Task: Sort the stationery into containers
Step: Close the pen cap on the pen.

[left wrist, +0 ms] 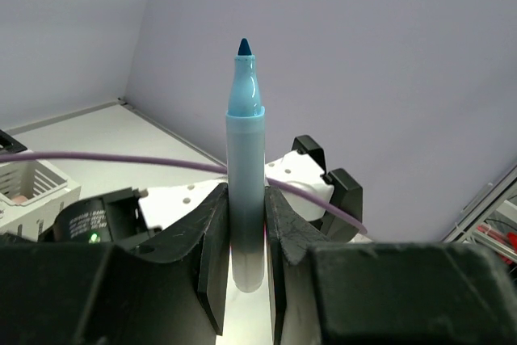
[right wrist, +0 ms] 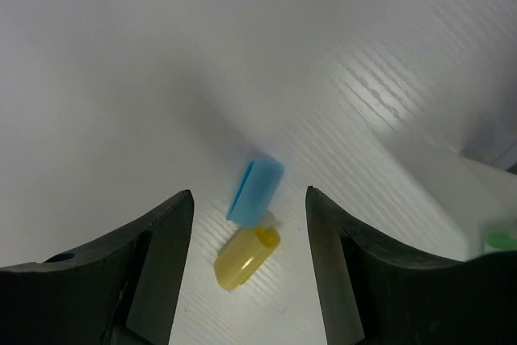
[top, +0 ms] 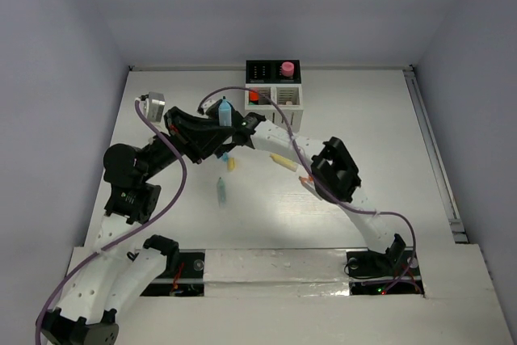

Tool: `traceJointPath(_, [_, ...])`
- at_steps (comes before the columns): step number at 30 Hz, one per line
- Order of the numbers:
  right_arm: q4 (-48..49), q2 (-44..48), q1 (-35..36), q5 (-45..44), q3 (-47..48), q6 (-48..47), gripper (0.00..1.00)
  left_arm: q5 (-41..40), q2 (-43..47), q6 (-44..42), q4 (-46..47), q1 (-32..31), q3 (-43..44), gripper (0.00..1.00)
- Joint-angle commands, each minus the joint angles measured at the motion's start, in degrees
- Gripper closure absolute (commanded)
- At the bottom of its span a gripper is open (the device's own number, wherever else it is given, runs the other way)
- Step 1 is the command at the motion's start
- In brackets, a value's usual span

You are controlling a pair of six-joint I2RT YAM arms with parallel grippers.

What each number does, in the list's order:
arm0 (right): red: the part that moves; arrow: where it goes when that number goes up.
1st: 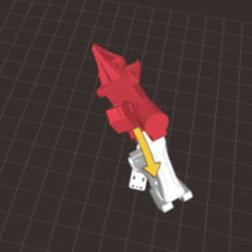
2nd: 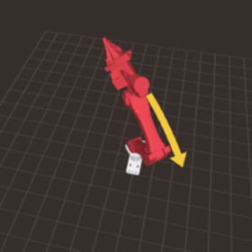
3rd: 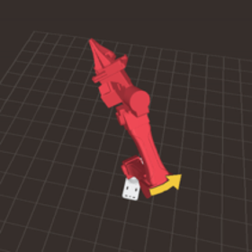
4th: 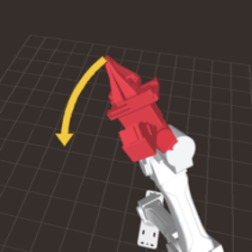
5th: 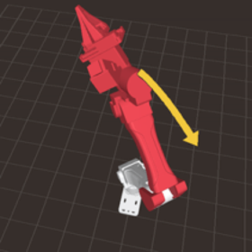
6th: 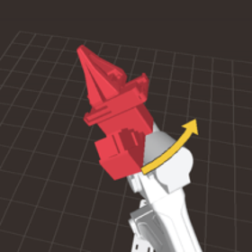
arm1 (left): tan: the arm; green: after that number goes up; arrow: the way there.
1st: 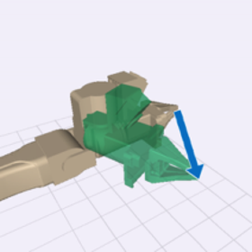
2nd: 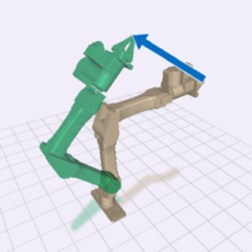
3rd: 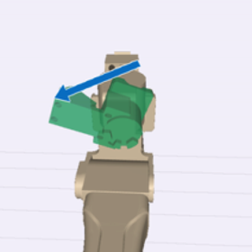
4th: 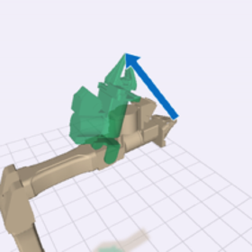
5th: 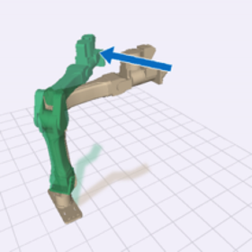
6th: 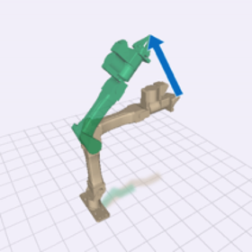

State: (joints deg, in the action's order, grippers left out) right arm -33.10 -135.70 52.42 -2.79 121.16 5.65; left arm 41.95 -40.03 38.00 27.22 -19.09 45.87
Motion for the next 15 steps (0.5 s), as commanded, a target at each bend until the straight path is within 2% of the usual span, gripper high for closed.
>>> traceJointPath(1, [-4.51,-2.02,1.80,-5.29,5.13,-3.71,0.37,0.67,0.30,-0.73,3.63,0.28,1.42,1.00])
traceJointPath(9, [-7.50,-6.33,2.95,-12.59,9.00,-4.95,0.38,0.58,0.39,-0.47,3.89,0.81,0.98,1.00])
traceJointPath(15, [-8.90,-10.89,2.95,-12.41,13.55,-4.95,0.44,0.67,0.39,-0.29,4.16,0.81,0.72,1.00])
